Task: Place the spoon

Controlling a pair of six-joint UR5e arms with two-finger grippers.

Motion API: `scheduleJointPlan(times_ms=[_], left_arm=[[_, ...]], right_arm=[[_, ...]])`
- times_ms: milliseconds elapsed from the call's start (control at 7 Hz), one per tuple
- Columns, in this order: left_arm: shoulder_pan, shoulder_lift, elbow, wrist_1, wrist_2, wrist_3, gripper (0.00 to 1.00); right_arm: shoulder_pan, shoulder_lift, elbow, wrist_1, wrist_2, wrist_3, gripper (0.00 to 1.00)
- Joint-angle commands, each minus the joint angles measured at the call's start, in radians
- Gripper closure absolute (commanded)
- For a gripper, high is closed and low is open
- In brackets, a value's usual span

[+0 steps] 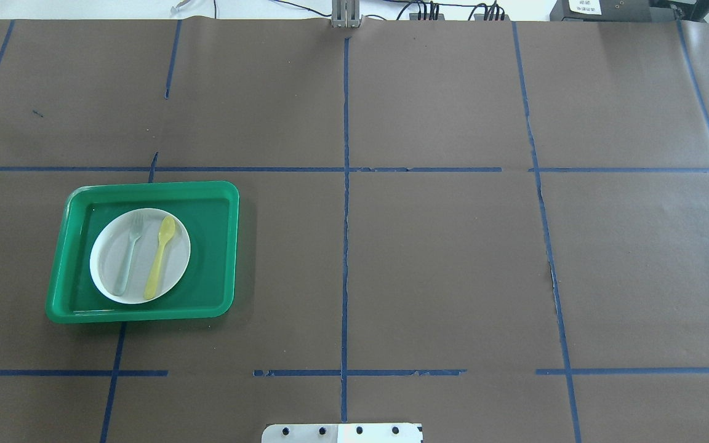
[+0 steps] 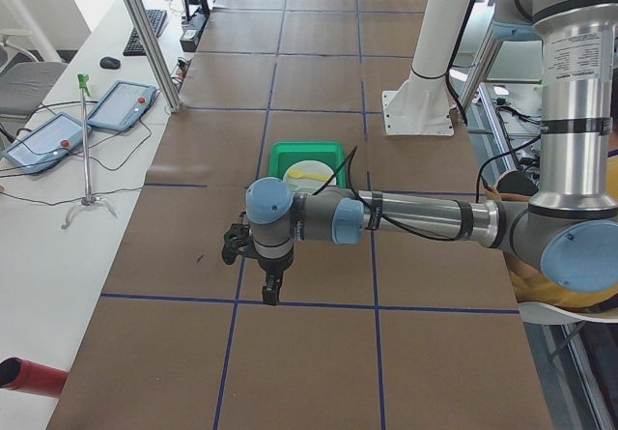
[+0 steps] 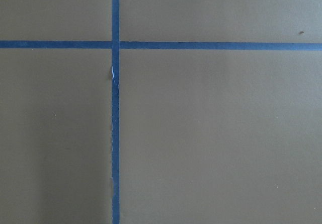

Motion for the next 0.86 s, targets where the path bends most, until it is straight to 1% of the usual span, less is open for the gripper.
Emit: scheduleJointPlan(times_ms=[0,286,429,571,714], left_arm=[[0.0,0.0,-0.006,0.001,0.0,0.0,0.0],[0.002,-0.024,-0.02,-0.006,-0.002,-0.002,0.0],[0.012,-0.038,-0.032,-0.035,-0.002,-0.015,0.0],[0.052,-0.04,-0.083,-0.038,-0.017,-0.084,0.0],[0.187,-0.047,-0.17,-0.051,-0.011,-0.265,0.0]], right_arm=[[0.0,0.0,0.0,0.0,0.0,-0.002,0.0],[0.0,0.0,0.0,0.0,0.0,0.0,0.0],[0.0,0.0,0.0,0.0,0.0,0.0,0.0],[0.0,0.0,0.0,0.0,0.0,0.0,0.0],[0.0,0.0,0.0,0.0,0.0,0.0,0.0]])
